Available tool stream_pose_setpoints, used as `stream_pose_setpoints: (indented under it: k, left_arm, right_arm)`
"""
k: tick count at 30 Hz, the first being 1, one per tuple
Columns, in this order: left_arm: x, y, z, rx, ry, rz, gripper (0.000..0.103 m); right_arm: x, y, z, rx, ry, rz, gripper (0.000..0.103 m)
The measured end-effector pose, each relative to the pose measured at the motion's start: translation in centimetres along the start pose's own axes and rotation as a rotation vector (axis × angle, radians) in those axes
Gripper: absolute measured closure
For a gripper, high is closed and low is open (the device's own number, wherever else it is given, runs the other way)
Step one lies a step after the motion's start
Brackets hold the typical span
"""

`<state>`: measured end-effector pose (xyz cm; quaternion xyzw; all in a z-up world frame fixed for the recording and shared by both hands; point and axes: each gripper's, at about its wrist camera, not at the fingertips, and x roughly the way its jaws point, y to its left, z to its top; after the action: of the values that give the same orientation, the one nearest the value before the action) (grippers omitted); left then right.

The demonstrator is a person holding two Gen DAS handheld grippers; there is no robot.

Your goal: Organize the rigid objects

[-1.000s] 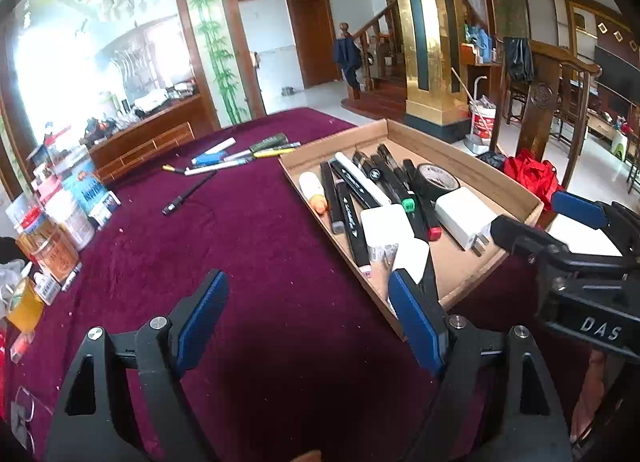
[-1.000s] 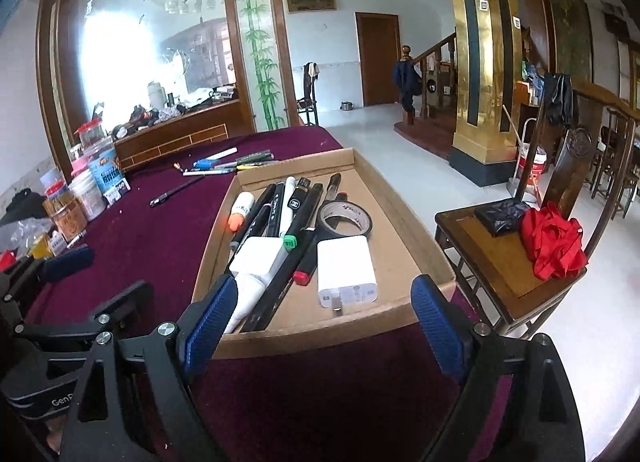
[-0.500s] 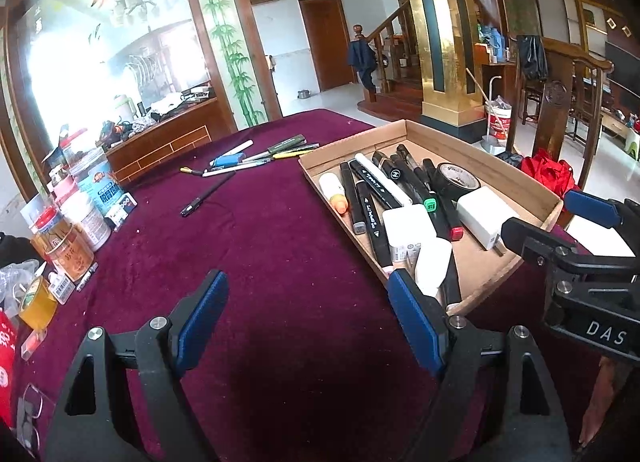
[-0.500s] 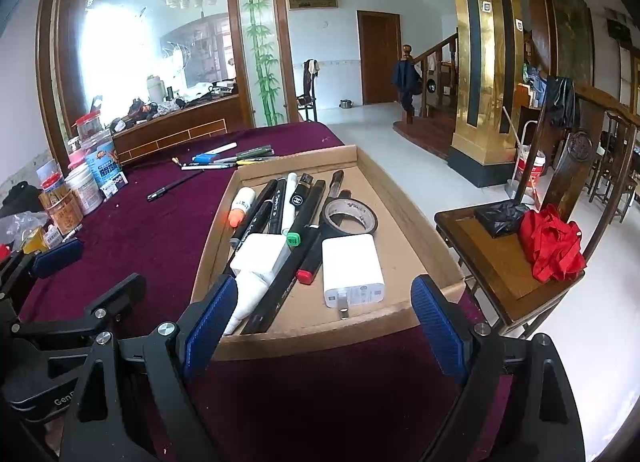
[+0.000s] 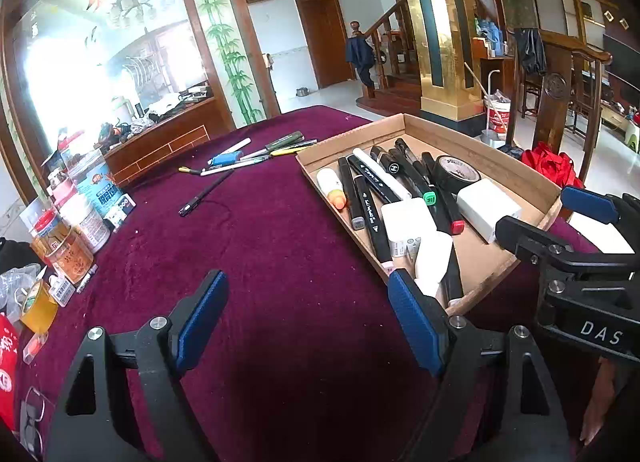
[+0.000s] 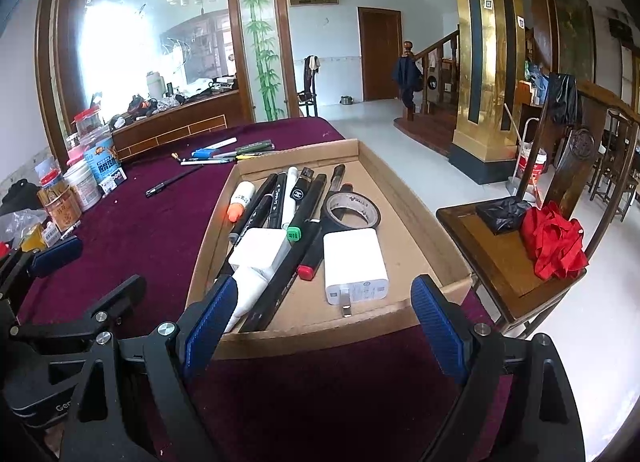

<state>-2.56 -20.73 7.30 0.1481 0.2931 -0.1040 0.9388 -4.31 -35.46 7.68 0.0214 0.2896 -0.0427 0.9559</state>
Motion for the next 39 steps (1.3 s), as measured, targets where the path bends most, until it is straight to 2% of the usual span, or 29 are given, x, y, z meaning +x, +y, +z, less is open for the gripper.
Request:
stream_pose_setpoints:
  k: [33, 39]
  left_arm:
    - [0.28, -0.1, -0.32, 0.024, -0.001, 0.007, 0.021]
    - [0.27, -0.09, -0.34, 0.025, 0.0, 0.008, 0.021]
  right_arm:
    - [0.47, -0.06, -0.33, 0.014, 0.013, 0.017, 0.018]
    - [0.92, -0.23, -0.35, 0.031, 0.042, 0.029, 0.013]
